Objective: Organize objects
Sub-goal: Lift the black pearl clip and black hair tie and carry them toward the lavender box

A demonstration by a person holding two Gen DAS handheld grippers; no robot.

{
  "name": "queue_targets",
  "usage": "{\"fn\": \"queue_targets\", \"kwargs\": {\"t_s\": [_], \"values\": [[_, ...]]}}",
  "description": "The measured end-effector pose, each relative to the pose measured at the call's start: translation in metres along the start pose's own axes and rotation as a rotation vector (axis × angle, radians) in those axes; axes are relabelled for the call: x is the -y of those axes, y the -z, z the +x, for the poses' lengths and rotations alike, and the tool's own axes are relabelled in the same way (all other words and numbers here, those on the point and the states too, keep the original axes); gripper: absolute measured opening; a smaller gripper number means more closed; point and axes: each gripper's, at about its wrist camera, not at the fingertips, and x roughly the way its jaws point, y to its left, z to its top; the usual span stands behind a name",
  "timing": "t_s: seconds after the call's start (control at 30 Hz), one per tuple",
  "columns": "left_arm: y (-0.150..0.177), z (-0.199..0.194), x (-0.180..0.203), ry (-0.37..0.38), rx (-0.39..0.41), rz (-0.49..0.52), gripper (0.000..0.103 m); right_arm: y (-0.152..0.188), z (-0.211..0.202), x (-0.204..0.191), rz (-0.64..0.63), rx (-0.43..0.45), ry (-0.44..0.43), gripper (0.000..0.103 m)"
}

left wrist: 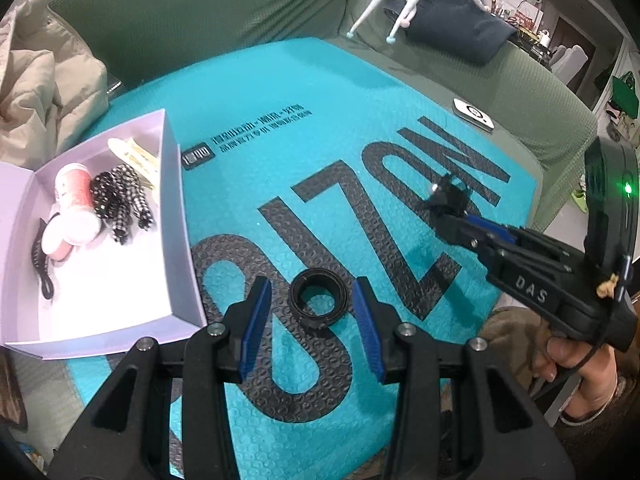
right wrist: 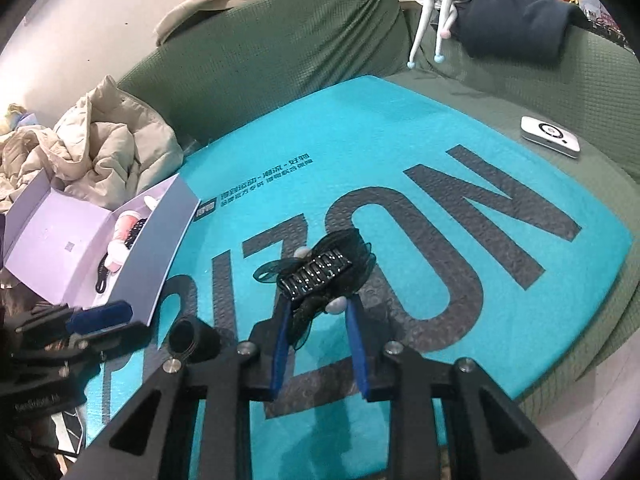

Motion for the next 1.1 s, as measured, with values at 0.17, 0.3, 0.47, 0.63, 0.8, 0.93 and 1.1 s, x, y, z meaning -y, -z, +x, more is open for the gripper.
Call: {"fn": "queue_targets", "kwargs": {"t_s": [0.17,0.3,0.47,0.63,0.8,0.93,1.1], "values": [[-0.001,-0.011,-0.007,-0.020,0.023,-0.009,0.040,-0.002,-0.009,-0.007,0.004,0.000,-0.022,0.026],[0.000,-0.023,-0.013,-0.036,0.043,-0.021,0.041,-0.004,-0.023,-0.019,-0.023,0.008,-0.018,0.026],[0.004,-0.034,-0.019,-0.047,0.060,-0.034,0.040,-0.006,-0.037,-0.036,-0.057,0.019,-0.041,0.026],[0.008,-0.045,-0.027,-0.058,0.070,-0.044,0.041,-0.005,-0.045,-0.055,-0.088,0.019,-0.066,0.026],[0.014,-0.050,-0.037,-0.038,0.072,-0.058,0.041,-0.002,-0.046,-0.067,-0.113,0.017,-0.071,0.026],[0.018,-0.038,-0.032,-0.006,0.056,-0.051,0.041,0.003,-0.040,-0.061,-0.104,0.000,-0.056,0.026],[0.018,-0.014,-0.014,0.035,0.034,-0.002,0.041,0.007,-0.034,-0.044,-0.083,-0.019,-0.013,0.026]]}}
